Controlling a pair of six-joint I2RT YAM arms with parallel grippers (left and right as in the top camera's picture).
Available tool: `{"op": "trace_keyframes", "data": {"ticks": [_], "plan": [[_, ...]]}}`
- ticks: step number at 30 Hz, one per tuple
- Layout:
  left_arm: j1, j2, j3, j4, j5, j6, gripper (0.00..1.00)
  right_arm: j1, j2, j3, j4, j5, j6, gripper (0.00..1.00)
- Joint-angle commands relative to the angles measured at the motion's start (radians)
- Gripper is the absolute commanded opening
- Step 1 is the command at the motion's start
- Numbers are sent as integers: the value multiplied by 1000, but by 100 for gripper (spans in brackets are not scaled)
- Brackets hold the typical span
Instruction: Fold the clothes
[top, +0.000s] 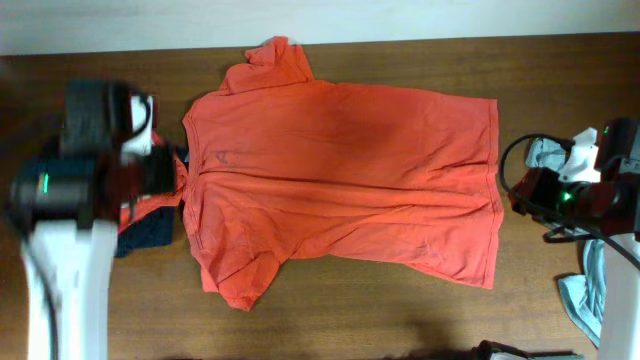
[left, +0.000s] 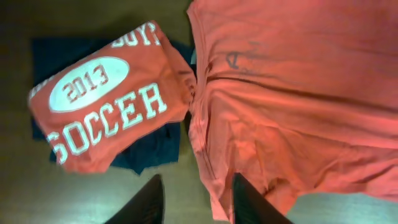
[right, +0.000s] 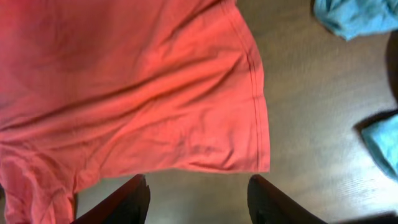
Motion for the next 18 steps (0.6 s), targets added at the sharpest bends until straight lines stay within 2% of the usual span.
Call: {"op": "trace_keyframes", "data": {"ticks": [1,3,4,10,15,18], "plan": [[-6,-107,-222,31,-37,-147,44,6,3,-35,-8,-16,-11,56],[-5,-161,-358,72,13,-209,53,6,4,-55,-3,-16,-11,56],[-5,-177,-418,95,58,-238,54,6,4,-65,2,-17,-11,56],[-5,-158,-699,227,291,-388,55,6,5,-113,20,-23,-11,56],[-6,-105,-769,237,292,-451,54,6,5,-139,24,-23,-16,56],[-6,-88,-774,224,259,-500,61,6,5,-155,34,-23,-19,56]]}}
